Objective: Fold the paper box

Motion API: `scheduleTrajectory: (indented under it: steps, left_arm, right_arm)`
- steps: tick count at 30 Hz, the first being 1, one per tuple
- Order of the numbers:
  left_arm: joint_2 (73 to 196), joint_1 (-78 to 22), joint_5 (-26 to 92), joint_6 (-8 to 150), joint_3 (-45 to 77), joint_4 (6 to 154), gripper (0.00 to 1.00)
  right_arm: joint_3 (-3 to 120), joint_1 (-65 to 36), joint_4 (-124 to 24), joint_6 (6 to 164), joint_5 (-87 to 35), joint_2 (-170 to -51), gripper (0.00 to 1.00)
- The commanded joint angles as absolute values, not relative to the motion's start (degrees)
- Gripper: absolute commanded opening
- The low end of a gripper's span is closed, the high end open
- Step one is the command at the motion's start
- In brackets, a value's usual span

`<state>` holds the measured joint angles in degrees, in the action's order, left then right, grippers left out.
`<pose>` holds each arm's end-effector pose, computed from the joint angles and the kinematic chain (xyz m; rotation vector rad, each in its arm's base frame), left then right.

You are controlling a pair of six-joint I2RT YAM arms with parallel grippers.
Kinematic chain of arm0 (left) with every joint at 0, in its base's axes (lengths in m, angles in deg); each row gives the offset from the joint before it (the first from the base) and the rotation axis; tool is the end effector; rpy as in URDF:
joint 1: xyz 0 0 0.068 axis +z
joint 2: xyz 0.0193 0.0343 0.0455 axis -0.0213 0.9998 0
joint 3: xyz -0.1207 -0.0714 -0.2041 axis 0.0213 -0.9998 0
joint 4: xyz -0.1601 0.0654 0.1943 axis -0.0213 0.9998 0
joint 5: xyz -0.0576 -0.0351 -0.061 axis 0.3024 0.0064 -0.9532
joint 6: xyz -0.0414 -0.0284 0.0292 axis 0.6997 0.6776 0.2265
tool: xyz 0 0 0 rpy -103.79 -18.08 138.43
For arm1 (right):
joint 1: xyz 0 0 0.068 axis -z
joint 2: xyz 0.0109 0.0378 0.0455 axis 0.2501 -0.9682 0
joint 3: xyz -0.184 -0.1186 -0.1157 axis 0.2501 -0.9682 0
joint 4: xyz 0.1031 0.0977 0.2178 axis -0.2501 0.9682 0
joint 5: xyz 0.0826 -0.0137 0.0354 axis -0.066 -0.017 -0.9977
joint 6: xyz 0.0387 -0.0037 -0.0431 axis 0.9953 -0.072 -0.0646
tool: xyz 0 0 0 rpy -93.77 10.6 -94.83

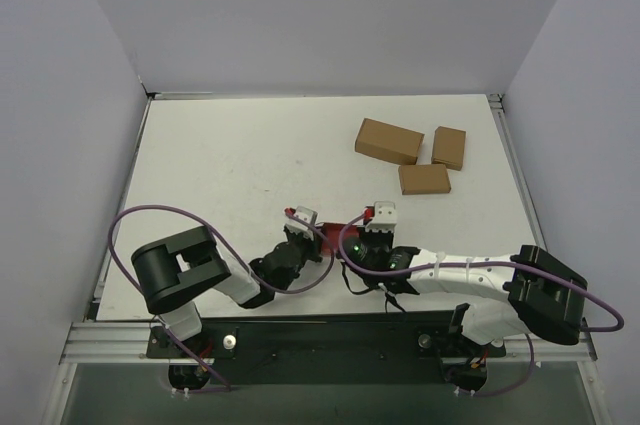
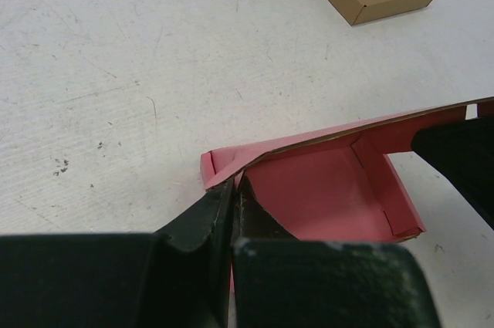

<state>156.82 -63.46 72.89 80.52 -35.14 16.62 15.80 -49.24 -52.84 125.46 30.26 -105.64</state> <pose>0.1471 -0.2328 0.1054 0.2335 1.7545 -0.5817 0.1429 0.2187 0.1548 0.1242 2.0206 0.2369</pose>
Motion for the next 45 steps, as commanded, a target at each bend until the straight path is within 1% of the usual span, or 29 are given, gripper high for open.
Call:
scheduleTrajectory:
  steps: [1,8,15,19,24,27,30,32,33,36,39,42,43,44,45]
  left_arm:
    - [158.49,-66.61,63.64,84.42,-37.76,21.47,0.00]
    - [159.37,-66.87,63.12,85.91,-39.26,20.86,0.00]
    - [161.65,-67.57,62.93,86.79,-38.91,19.89,0.00]
    - [160.60,-67.58,66.62,85.83,-38.82,23.31,0.00]
    - [157.62,-67.84,72.77,82.67,-36.37,32.89,0.00]
    - [156.73,-68.80,77.60,81.26,-33.73,38.86,0.00]
    - [156.56,-69.59,81.39,79.94,-31.88,42.47,0.00]
    - [156.56,-69.60,82.36,79.94,-30.92,44.05,0.00]
    - [156.73,-69.60,82.54,79.85,-30.74,44.41,0.00]
    - [157.08,-69.60,83.15,80.02,-29.60,46.25,0.00]
    - [156.91,-69.60,83.50,80.02,-29.59,46.87,0.00]
    - [156.47,-69.60,83.86,79.67,-30.03,46.79,0.00]
    - [156.38,-69.68,83.86,79.41,-30.21,46.35,0.00]
    - [156.29,-69.60,83.86,79.06,-30.30,46.17,0.00]
    - [156.20,-69.60,83.86,78.53,-30.38,46.08,0.00]
  right_arm:
    - [15.27,-49.94,-54.49,130.07,25.10,-106.01,0.00]
    - [14.39,-51.17,-51.51,132.53,24.48,-106.01,0.00]
    - [16.32,-51.78,-45.98,134.99,23.70,-108.38,0.00]
    - [16.32,-52.14,-44.82,135.69,22.56,-108.04,0.00]
    - [15.18,-52.40,-44.21,135.69,21.85,-104.79,0.00]
    - [14.74,-52.75,-42.72,136.31,21.32,-102.86,0.06]
    - [14.12,-53.63,-40.08,137.80,21.67,-100.40,0.17]
    - [13.25,-54.24,-38.59,138.33,22.28,-98.81,0.22]
    - [12.89,-54.86,-38.15,138.51,22.81,-97.15,0.26]
    - [11.66,-55.91,-36.39,139.47,22.90,-93.64,0.32]
    - [10.70,-57.23,-33.58,140.88,23.77,-90.12,0.36]
    - [10.61,-58.81,-29.28,142.46,26.31,-85.55,0.37]
    - [10.69,-59.25,-28.48,142.20,26.94,-84.23,0.35]
    - [10.87,-59.69,-28.13,139.94,27.55,-82.74,0.31]
    - [11.74,-60.04,-28.12,138.35,28.26,-79.85,0.24]
